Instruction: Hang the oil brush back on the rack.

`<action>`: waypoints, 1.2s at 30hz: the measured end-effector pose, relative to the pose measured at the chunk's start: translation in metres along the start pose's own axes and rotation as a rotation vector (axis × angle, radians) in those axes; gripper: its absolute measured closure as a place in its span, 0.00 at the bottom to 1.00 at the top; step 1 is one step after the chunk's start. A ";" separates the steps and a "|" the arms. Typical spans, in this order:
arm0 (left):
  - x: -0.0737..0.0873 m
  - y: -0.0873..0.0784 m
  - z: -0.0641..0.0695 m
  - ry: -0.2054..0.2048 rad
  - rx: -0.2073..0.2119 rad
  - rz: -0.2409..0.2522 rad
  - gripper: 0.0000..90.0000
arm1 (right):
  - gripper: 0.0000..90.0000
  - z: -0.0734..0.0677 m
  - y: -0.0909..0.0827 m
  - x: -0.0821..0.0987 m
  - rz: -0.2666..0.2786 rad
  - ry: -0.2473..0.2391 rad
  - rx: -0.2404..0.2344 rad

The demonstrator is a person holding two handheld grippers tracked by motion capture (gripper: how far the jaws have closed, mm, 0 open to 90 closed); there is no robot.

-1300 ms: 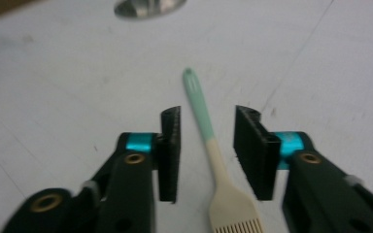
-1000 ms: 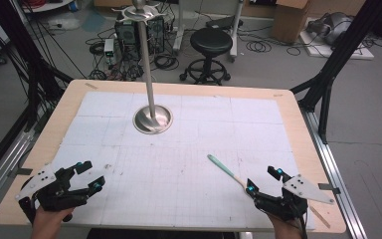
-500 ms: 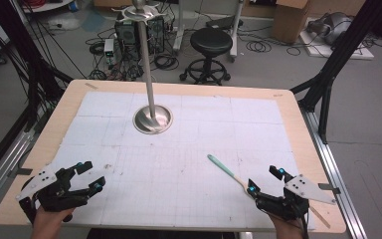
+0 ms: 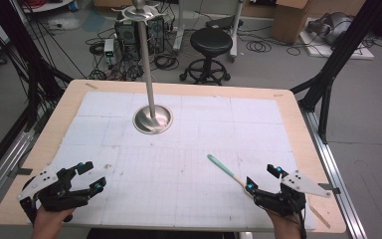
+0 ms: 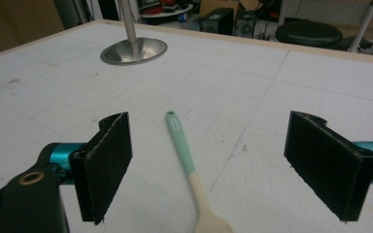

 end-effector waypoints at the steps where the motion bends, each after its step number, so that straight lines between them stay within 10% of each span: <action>1: 0.000 0.001 0.000 0.001 0.001 0.001 0.25 | 0.19 0.001 0.002 0.000 -0.008 -0.002 -0.003; 19: 0.002 0.004 0.003 0.013 0.003 -0.026 0.25 | 0.49 0.012 0.047 0.009 -0.172 -0.023 -0.081; 36: 0.002 0.005 0.003 0.011 0.001 -0.030 0.25 | 0.79 0.002 0.090 0.024 -0.402 -0.167 -0.209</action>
Point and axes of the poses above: each handheld gripper's, and its own axes: y roughly forward along the jaws, x roughly out of its underside, z roughly to its right, the point moved 2 cm from there along y, roughly forward along the jaws, and after that the axes turned 9 degrees about -y, right-handed, at the moved point
